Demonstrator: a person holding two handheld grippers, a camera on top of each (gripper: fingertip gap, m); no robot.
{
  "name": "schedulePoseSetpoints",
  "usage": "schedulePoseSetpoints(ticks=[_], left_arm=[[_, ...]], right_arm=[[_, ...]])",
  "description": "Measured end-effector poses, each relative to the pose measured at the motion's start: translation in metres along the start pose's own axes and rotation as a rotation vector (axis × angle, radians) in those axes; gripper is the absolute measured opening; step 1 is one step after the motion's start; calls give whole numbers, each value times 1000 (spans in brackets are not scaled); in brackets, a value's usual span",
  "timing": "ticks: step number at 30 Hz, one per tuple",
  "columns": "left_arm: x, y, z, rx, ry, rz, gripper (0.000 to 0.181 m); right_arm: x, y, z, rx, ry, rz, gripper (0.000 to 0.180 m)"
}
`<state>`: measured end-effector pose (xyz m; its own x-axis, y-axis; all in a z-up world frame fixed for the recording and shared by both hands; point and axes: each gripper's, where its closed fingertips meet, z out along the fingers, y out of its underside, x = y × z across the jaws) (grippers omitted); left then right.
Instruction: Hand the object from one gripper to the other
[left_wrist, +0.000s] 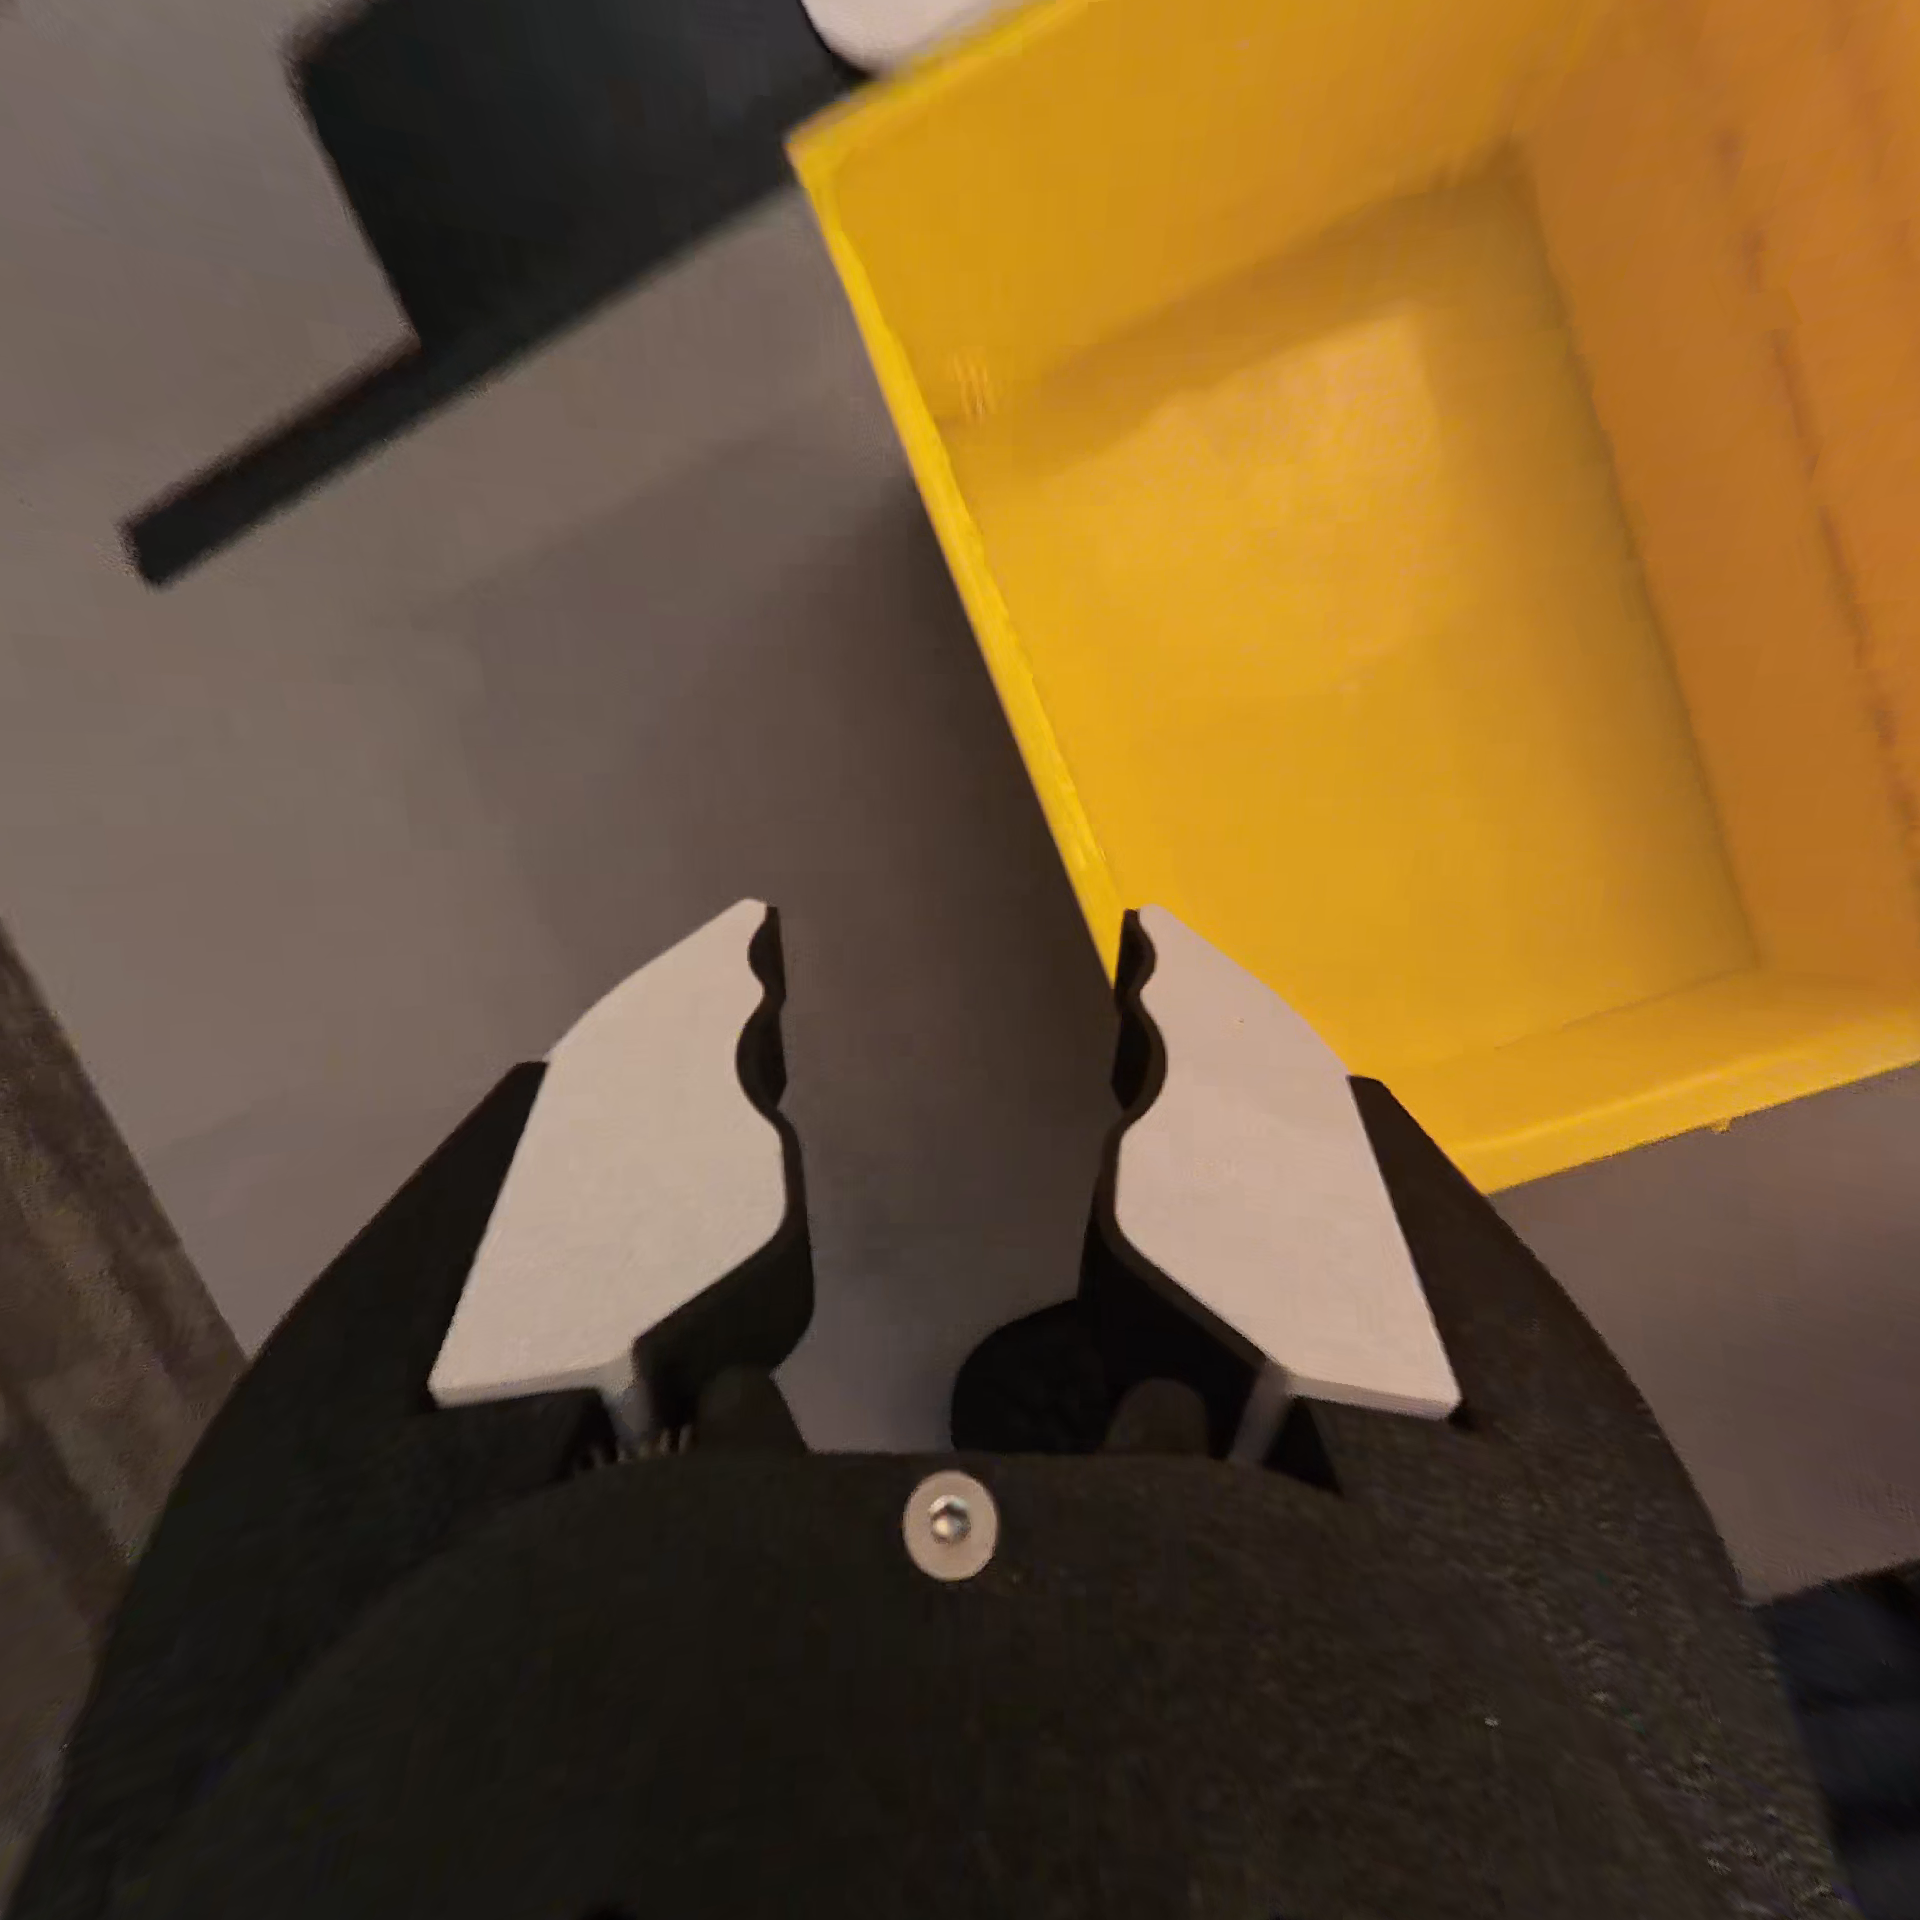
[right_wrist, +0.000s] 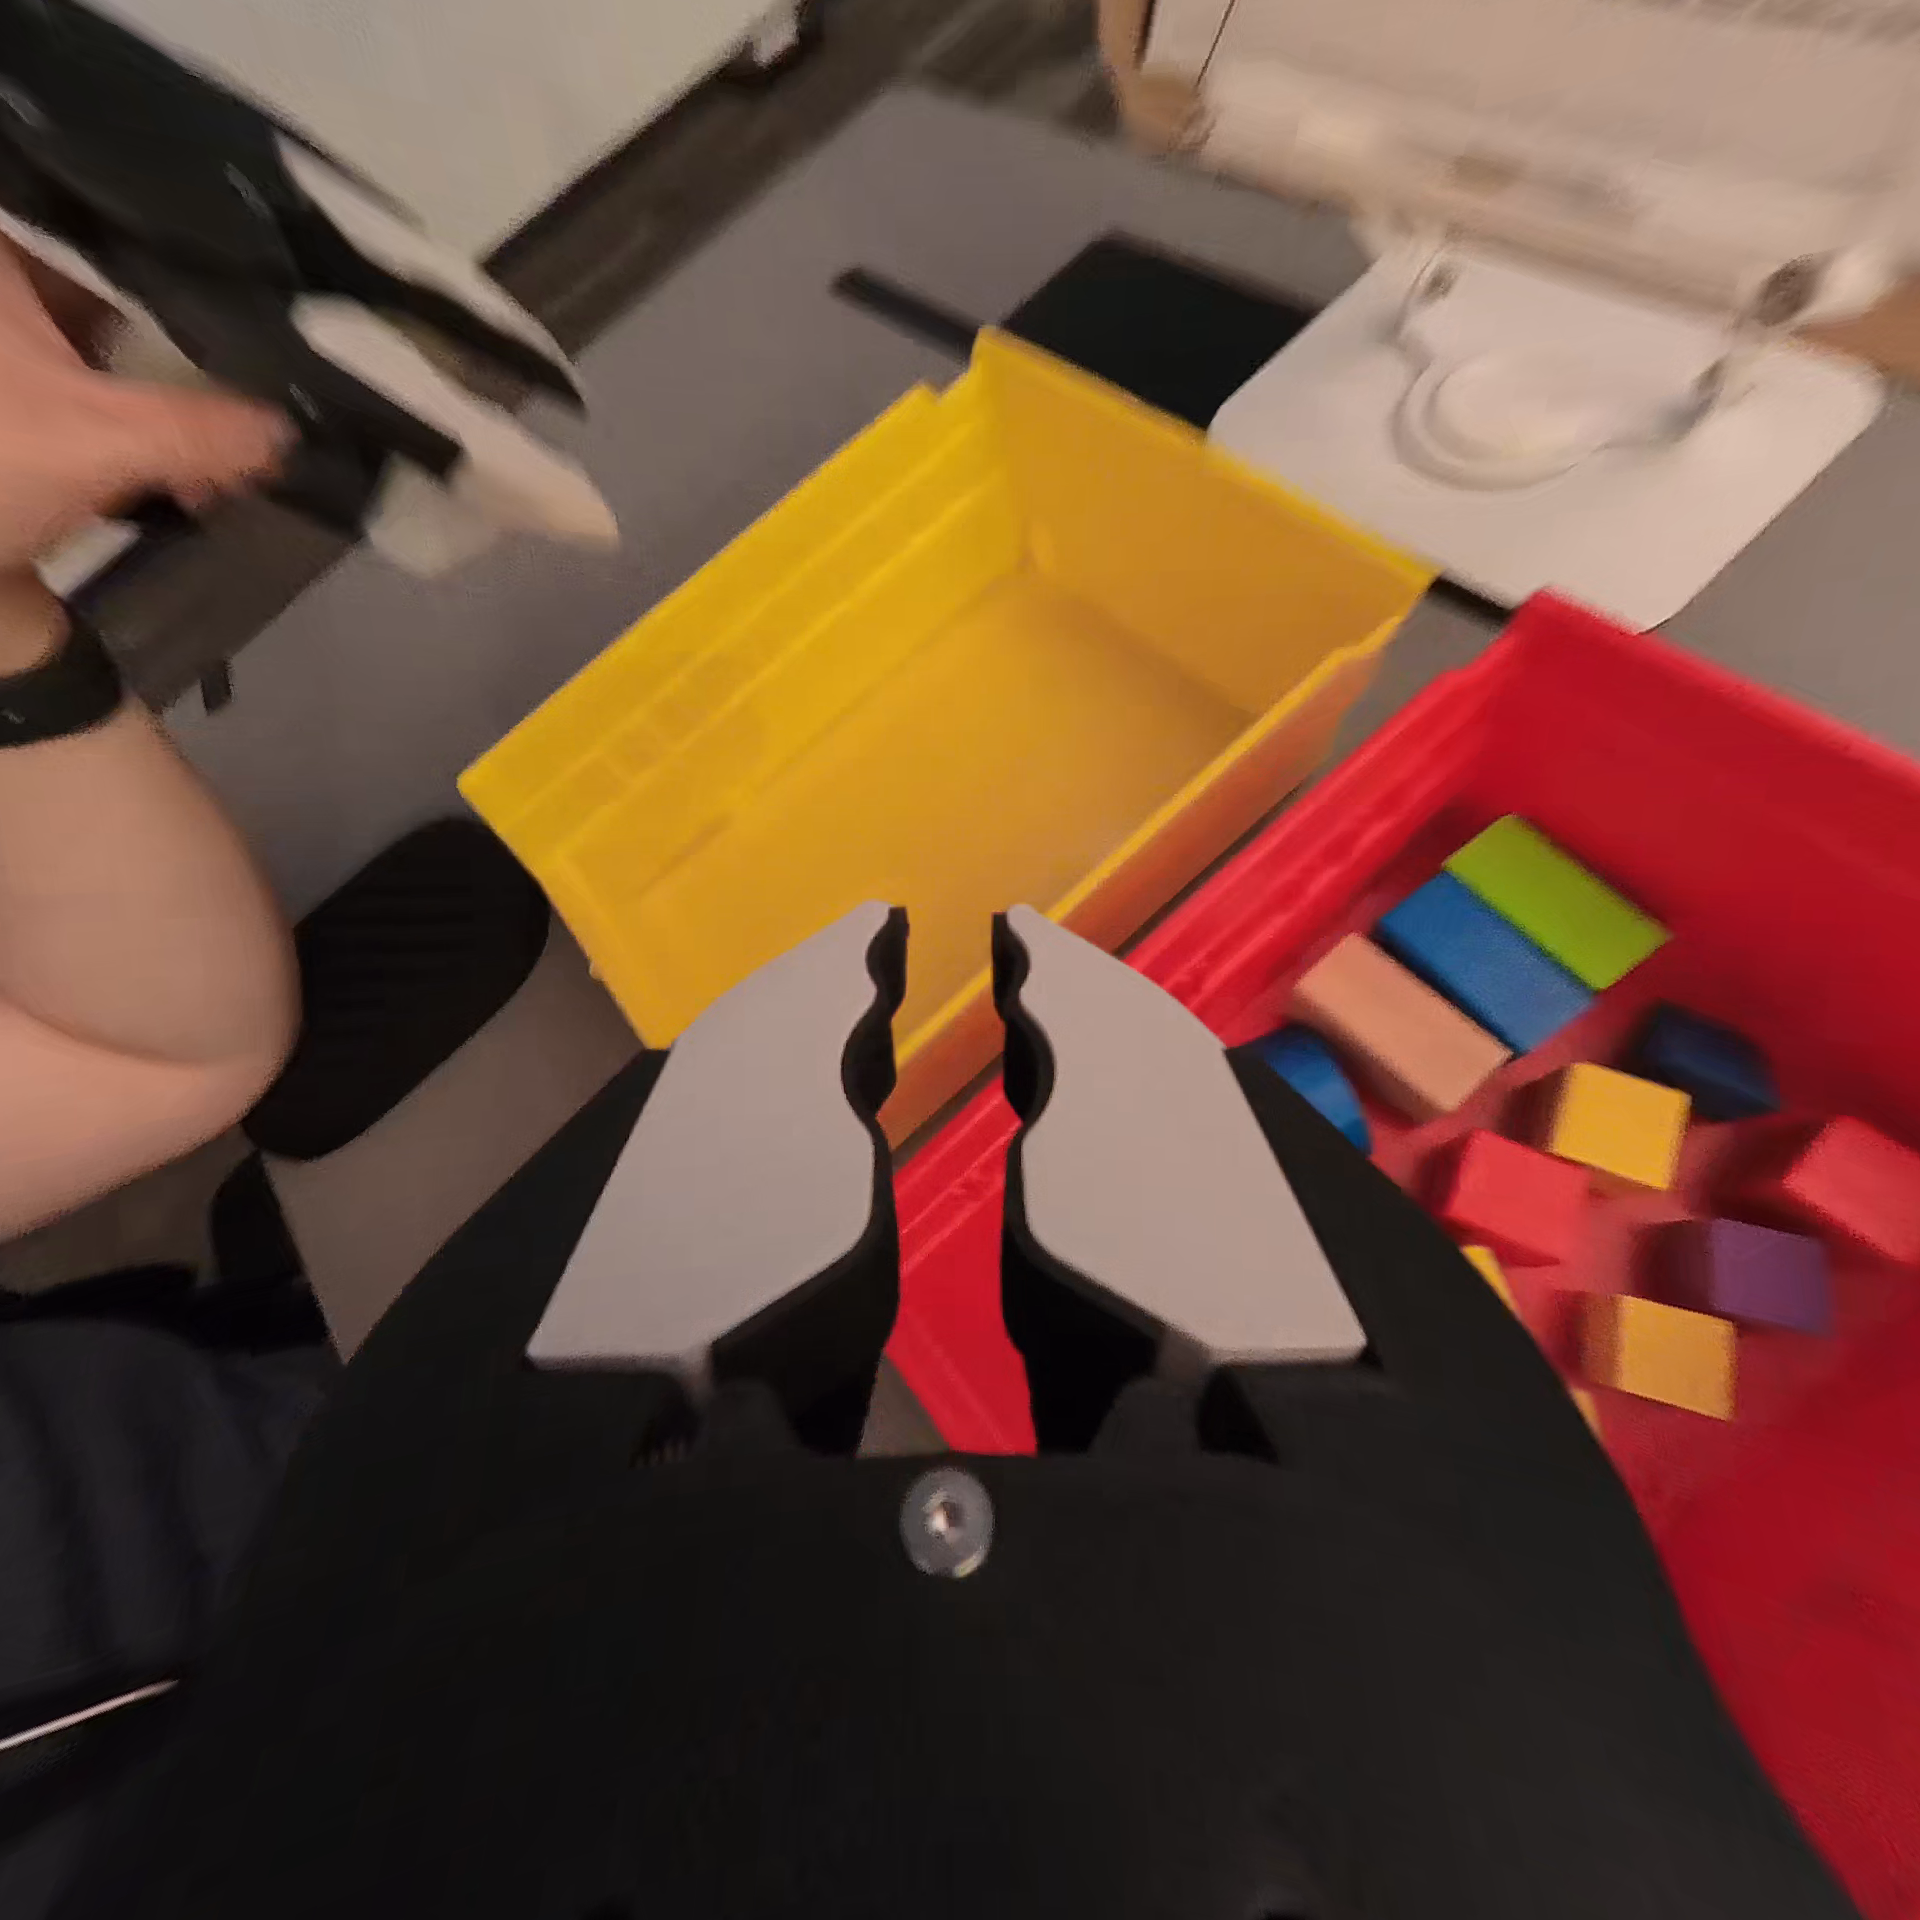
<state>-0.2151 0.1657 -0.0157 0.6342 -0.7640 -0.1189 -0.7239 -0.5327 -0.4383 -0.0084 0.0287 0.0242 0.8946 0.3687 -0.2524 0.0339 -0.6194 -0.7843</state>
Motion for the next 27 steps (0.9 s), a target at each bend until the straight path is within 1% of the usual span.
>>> schedulePoseSetpoints(ticks=[2,4,5,7,9,13,16,20,24,27], left_arm=[[-13,-12,-23,126,-32,-28,62],[-24,-22,-46,246,-55,-60,60],[-27,-25,-56,296,-54,-67,60],[-28,-27,-73,363,-45,-68,59],[-27,-23,-82,383,-33,-47,60],[-22,-25,-97,440,-5,-24,60],[-16,-26,-103,462,29,-1,60],[-6,-24,-111,484,72,38,61],[-2,-22,-119,512,96,51,61],[-4,-18,-122,516,111,48,61]], right_arm=[[-6,8,23,-96,21,-4,17],[-6,14,40,-172,43,40,17],[-6,15,47,-207,43,62,16],[5,20,54,-288,103,107,17],[12,24,57,-355,134,148,16],[11,34,64,-464,123,266,17],[19,44,71,-539,207,301,17],[25,63,82,-664,330,276,18],[33,68,93,-723,451,248,21],[38,67,97,-733,520,247,21]])
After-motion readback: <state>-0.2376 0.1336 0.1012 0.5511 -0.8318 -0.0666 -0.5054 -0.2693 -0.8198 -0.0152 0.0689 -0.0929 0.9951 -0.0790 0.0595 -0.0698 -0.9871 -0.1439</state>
